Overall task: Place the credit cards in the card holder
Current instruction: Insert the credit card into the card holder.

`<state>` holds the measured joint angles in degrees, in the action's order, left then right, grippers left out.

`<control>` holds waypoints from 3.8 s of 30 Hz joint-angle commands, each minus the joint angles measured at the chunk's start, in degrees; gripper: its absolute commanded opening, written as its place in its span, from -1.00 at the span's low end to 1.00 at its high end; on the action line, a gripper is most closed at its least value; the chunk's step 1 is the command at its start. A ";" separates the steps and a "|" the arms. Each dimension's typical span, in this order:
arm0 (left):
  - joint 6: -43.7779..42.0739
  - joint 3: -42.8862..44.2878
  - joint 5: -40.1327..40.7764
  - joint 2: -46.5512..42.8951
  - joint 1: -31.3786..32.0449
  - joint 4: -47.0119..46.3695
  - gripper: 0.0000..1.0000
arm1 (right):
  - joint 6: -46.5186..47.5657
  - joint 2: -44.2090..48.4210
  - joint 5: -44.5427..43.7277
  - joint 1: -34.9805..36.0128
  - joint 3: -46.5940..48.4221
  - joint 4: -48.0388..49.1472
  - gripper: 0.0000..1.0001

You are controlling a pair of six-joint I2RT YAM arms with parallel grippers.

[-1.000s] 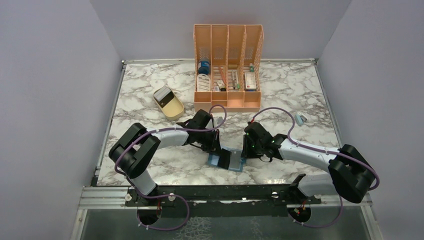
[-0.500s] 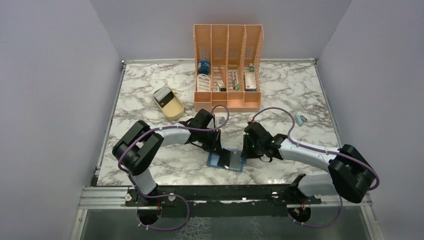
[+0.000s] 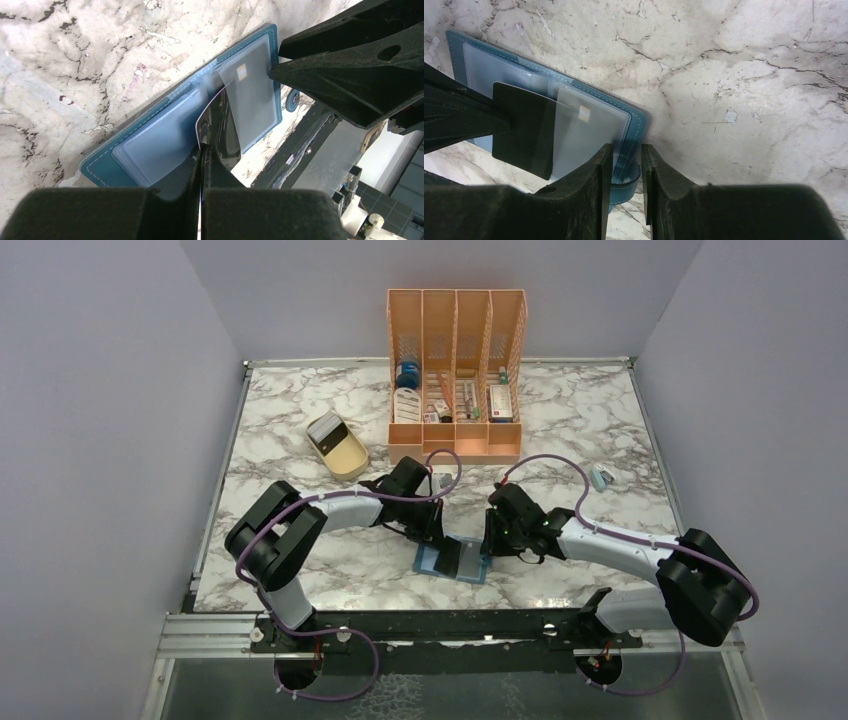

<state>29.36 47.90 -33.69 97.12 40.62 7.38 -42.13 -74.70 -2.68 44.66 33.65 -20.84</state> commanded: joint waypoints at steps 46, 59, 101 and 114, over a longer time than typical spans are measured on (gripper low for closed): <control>22.28 -14.47 11.89 -7.06 2.30 -21.69 -1.00 | -10.60 4.19 4.66 0.34 -7.35 5.40 -0.45; 28.07 -15.73 16.87 -8.17 6.45 -25.84 -1.00 | -16.43 7.62 6.21 0.33 -10.04 8.11 -0.44; 26.79 -10.46 15.20 -5.43 10.53 -22.95 -0.23 | -12.86 8.16 7.90 0.31 -10.41 9.08 -0.43; 28.76 -9.68 14.33 -5.33 11.77 -24.87 -0.25 | -12.81 7.11 6.13 0.34 -9.97 10.38 -0.44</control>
<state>57.23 36.34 -17.39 91.64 51.57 -14.96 -55.59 -66.76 4.34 44.69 23.81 -13.21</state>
